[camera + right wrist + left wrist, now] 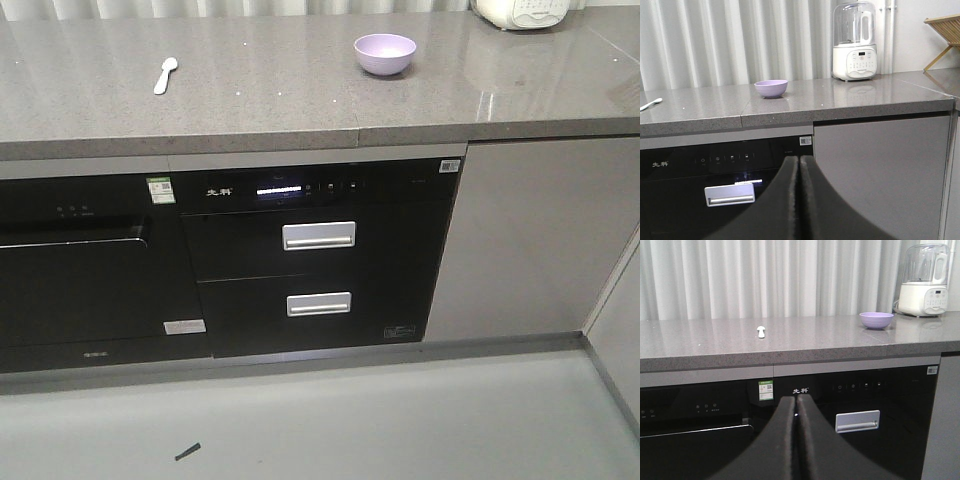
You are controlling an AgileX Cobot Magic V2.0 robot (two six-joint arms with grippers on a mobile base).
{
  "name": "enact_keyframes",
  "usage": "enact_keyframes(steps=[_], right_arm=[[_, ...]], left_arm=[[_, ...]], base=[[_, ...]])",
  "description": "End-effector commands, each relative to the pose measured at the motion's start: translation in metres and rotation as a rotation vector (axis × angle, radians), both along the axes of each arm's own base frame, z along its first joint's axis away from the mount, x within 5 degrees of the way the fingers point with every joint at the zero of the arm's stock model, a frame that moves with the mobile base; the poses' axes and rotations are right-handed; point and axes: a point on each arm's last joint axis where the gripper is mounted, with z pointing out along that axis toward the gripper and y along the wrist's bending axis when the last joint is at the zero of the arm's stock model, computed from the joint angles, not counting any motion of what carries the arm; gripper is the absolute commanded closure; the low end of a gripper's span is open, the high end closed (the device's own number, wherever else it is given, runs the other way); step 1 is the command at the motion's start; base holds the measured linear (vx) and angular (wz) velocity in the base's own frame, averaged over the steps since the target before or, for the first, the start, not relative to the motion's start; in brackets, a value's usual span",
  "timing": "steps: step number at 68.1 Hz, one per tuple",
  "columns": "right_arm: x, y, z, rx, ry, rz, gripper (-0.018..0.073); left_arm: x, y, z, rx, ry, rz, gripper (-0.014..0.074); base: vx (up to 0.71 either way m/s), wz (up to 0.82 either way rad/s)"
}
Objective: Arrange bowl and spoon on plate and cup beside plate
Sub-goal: 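Drive the base toward the counter with the spoon and lilac bowl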
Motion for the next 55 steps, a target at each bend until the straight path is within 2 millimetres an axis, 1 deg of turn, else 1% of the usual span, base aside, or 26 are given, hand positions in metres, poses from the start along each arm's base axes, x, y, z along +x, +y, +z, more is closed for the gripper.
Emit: enact_keyframes(steps=[1,55], right_arm=[[-0.0010,-0.0004,0.0050,-0.014,-0.075,-0.008,0.0570],[-0.0010,-0.0004,0.0048,-0.014,-0.074,-0.008,0.0570]], left_arm=[[-0.0027,0.0003,0.0136,-0.014,-0.107,0.001,0.0603],[-0.0027,0.0003,0.0136,-0.014,-0.107,0.001,0.0603]], base=[[0.18,-0.02],[0.20,0.01]])
